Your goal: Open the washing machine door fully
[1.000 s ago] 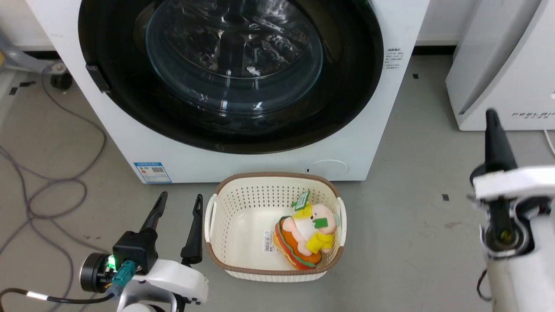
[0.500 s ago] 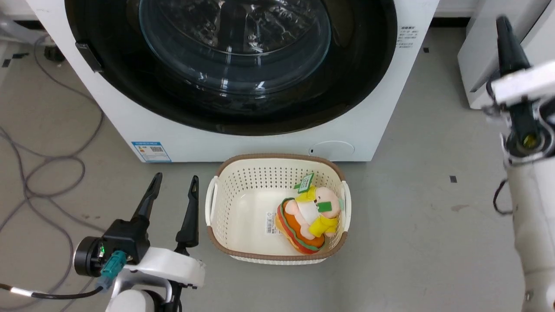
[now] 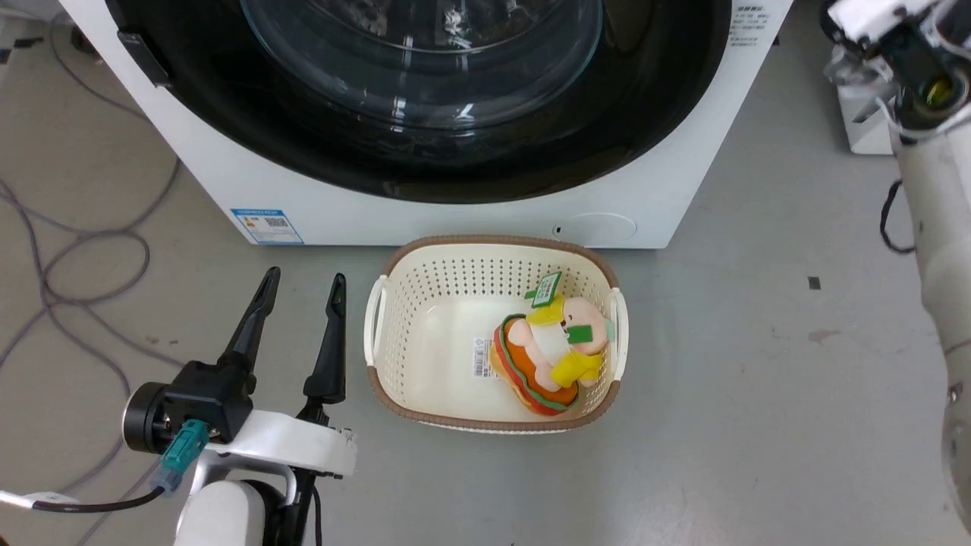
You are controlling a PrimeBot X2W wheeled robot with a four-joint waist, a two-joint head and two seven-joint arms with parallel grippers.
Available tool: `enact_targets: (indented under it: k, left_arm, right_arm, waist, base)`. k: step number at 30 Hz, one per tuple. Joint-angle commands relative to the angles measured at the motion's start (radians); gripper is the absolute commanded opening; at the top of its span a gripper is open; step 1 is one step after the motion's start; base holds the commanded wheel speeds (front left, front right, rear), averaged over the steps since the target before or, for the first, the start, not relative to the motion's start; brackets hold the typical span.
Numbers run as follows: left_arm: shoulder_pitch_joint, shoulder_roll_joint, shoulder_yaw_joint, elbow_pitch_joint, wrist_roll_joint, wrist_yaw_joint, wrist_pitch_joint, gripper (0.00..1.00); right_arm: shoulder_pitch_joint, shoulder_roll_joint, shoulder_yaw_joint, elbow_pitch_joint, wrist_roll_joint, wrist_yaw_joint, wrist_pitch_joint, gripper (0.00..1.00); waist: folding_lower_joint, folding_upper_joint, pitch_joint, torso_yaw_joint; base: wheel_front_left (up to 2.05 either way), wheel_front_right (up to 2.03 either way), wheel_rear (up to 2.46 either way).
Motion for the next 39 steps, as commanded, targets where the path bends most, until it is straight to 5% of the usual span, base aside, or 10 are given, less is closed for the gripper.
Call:
enact_targets:
  k: [1,28,39]
  left_arm:
    - [-0.020,0.004,-0.001,-0.003,-0.009,-0.006,-0.011,1.00]
    - [-0.110,0.006,-0.008,-0.010,-0.061,-0.033,-0.066,1.00]
    - [-0.108,0.001,-0.010,-0.001,-0.061,-0.033,-0.066,1.00]
  right_arm:
    - [-0.063,0.007,0.017,0.040,0.012,0.000,0.036,0.00]
    - [-0.487,0.020,0.128,0.331,0.042,-0.001,0.364,0.00]
    - [-0.472,0.037,0.131,0.331,0.040,-0.001,0.498,0.00]
  waist:
    - [-0.0001,0.0000,0.014,0.005]
    - [-0.0001,0.0000,0.164,0.034]
    - [-0.0001,0.0000,0.152,0.035]
  base:
    - [0.00,0.00,0.00]
    - [0.00,0.00,0.00]
    - [0.00,0.00,0.00]
